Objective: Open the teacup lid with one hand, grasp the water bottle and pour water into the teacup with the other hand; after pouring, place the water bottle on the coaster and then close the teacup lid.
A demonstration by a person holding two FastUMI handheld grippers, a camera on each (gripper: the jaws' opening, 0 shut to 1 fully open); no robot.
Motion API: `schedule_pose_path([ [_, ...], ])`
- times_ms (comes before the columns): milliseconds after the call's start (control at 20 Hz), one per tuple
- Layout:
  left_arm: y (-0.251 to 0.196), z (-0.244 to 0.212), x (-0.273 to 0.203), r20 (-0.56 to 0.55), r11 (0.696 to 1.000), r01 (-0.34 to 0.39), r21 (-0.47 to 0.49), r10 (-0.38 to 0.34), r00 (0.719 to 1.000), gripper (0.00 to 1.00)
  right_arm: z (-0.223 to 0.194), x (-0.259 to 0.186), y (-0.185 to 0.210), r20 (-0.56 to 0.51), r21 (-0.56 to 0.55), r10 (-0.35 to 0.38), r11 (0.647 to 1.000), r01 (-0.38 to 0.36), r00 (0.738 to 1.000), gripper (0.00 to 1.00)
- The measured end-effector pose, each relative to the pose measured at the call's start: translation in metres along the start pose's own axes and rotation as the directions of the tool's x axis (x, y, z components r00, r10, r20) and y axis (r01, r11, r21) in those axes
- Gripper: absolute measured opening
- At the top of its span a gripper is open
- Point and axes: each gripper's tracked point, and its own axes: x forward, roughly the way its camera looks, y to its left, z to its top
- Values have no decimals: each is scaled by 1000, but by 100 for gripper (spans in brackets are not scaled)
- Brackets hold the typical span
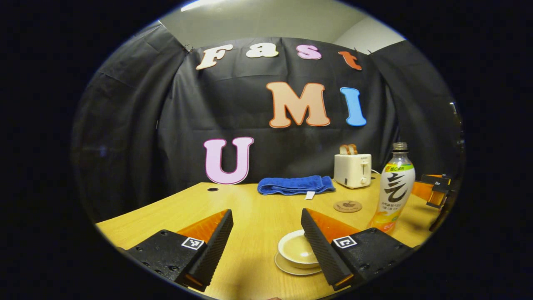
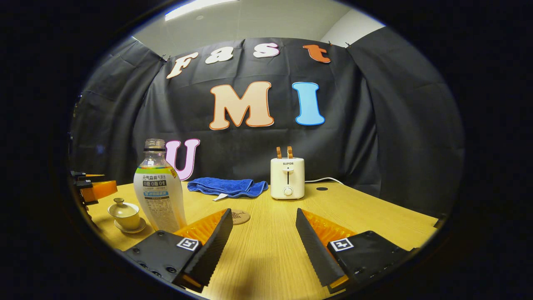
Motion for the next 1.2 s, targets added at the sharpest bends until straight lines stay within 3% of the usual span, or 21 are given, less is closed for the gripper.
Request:
schedule_pose_path([
  [250,-25,-21,5,-100,996,78,-38,-81,992,94,0,-1,0,1,0,-1,1000,1,1000,95],
  [450,-32,-29,8,-150,995,93,-45,-99,984,93,-1,0,2,1,0,6,1000,-6,1000,95],
  [950,-45,-44,16,-217,991,135,2,-131,967,73,-1,-2,4,0,1,18,1000,-18,1000,94],
  [1200,-51,-44,17,-208,988,148,31,-139,968,55,-1,-2,4,0,1,15,1000,-15,1000,95],
])
